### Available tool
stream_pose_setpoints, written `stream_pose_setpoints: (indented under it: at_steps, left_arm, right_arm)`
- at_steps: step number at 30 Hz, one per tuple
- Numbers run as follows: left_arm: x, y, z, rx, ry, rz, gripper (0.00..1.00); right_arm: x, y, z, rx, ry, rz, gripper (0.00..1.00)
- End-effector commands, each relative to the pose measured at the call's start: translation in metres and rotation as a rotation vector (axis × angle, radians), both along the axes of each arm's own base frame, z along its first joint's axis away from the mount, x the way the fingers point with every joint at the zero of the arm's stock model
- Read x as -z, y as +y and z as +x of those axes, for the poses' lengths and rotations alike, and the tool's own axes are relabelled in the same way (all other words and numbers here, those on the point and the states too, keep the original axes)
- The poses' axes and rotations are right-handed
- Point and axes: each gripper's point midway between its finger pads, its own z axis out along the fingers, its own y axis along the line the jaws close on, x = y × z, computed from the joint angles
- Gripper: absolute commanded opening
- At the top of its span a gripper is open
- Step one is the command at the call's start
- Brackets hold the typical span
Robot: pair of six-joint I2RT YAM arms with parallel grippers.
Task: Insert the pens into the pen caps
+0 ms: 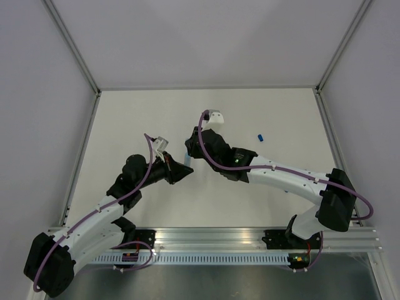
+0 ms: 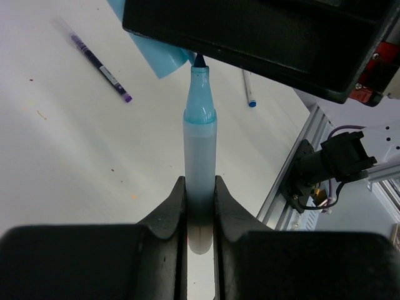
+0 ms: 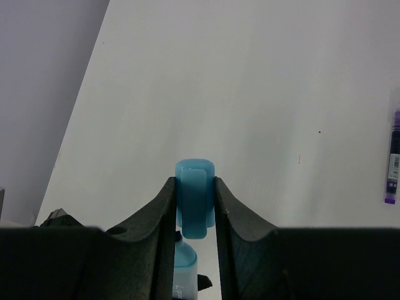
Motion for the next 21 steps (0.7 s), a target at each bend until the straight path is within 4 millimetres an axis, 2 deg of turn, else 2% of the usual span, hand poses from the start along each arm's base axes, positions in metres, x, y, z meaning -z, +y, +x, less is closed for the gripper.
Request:
stream_pose_setpoints:
  at_steps: [1,6,13,21]
  left_arm:
    - [-0.021,-0.005,-0.006,0.059,-0.087,-0.054,0.02]
    - [-0.024,-0.006,-0.010,0.077,-0.102,-0.064,0.02]
    - [-0.020,-0.007,-0.008,0.072,-0.084,-0.057,0.02]
    - [-0.016,-0.005,-0.002,0.040,-0.061,-0.042,0.02]
  right_arm:
    - [-0.041,0.000,0.003,0.013,-0.075,0.045,0.00]
    - [-0.051,-0.002,0.008,0.016,-0.118,0.024,0.00]
    - [-0.060,-0.005,0.004,0.008,-0.128,0.046,0.00]
    - [-0.054,-0.004,-0.007,-0.033,-0.112,0.102,0.00]
